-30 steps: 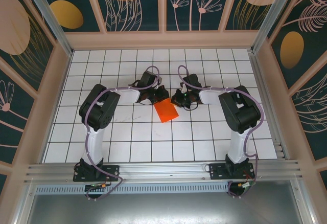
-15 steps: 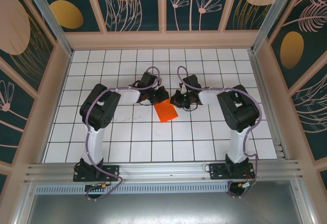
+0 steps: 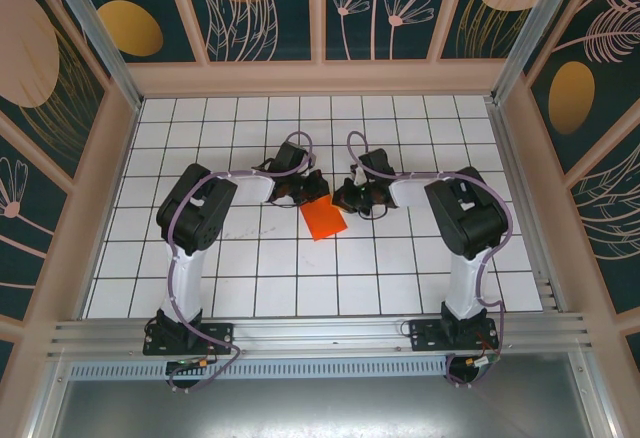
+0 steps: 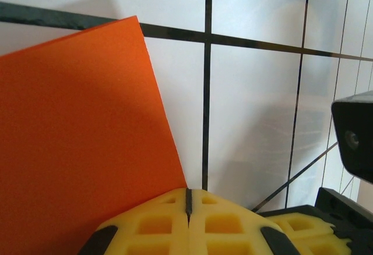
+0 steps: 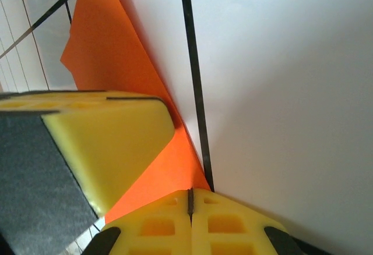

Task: Fold a paper plane with a square sheet of paper (pick it up from the middle)
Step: First fold in half a square sheet of paper at the center of the table.

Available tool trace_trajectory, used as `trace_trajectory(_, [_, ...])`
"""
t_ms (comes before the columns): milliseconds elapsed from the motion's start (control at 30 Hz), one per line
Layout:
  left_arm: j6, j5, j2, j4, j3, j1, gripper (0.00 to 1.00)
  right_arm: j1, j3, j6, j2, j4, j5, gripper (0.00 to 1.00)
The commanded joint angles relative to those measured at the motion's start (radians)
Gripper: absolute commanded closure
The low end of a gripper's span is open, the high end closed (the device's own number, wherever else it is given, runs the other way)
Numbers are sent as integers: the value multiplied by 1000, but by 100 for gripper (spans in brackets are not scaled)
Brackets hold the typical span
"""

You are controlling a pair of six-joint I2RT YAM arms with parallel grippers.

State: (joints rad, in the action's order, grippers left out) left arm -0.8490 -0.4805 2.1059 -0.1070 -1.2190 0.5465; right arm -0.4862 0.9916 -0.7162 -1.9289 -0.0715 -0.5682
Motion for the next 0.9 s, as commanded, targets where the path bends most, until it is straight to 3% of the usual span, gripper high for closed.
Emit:
trace_trajectory(0, [14, 54, 35, 44, 33, 6, 100, -9, -36, 17, 48, 36, -32, 100])
trace_trajectory(867, [2, 68, 34, 41, 49, 0, 100, -14, -248, 85, 197, 197, 14, 100])
